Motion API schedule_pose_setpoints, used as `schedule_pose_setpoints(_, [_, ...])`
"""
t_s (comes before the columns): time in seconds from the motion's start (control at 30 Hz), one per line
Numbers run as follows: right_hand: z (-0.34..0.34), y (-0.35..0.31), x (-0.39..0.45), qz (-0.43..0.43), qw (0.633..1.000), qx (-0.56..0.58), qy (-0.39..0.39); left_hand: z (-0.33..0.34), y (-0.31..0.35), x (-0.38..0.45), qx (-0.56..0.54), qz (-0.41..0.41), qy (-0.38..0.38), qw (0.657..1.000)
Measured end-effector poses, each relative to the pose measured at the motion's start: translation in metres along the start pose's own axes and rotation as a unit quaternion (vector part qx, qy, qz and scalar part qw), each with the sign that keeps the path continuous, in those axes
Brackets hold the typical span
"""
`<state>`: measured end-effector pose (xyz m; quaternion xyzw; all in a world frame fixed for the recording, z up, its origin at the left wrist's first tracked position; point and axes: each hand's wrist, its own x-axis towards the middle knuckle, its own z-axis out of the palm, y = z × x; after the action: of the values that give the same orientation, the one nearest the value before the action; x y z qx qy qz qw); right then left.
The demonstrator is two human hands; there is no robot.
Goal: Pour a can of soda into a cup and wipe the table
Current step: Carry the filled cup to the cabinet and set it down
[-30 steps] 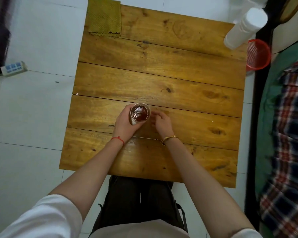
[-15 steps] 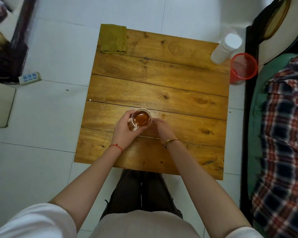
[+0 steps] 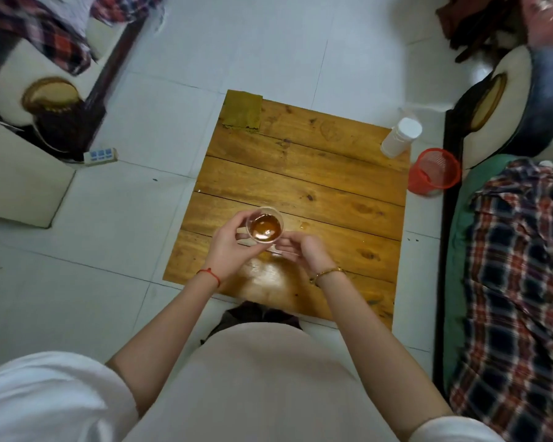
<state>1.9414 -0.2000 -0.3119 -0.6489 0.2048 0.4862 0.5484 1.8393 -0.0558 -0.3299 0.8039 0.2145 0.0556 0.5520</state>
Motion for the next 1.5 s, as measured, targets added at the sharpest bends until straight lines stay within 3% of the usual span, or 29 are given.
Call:
schedule_pose_setpoints(0.43, [0.026,-0.007,-0.065,-0.107,0.979,-0.12,-0.124,-0.069,0.052,-0.061,-0.028,0.03,0.048,0.998])
schedule_pose_setpoints(0.77, [0.105,-0.009,-0.093,-0.118,0.954,-0.186,-0.205,-0.134,0.049,-0.115,-0.063,-0.013,0.146,0.987])
schedule_pose_setpoints(1.2, [0.299,0.025,-0.117,-0.101,0.902,-0.3,-0.294,-0.288,-0.01,-0.203,-0.066,-0.065,0.267,0.959])
schedule_pose_setpoints(1.5, [0.452,0.073,-0.132,-0.1,0.876,-0.317,-0.349,-0.412,-0.066,-0.265,-0.053,-0.09,0.327,0.939])
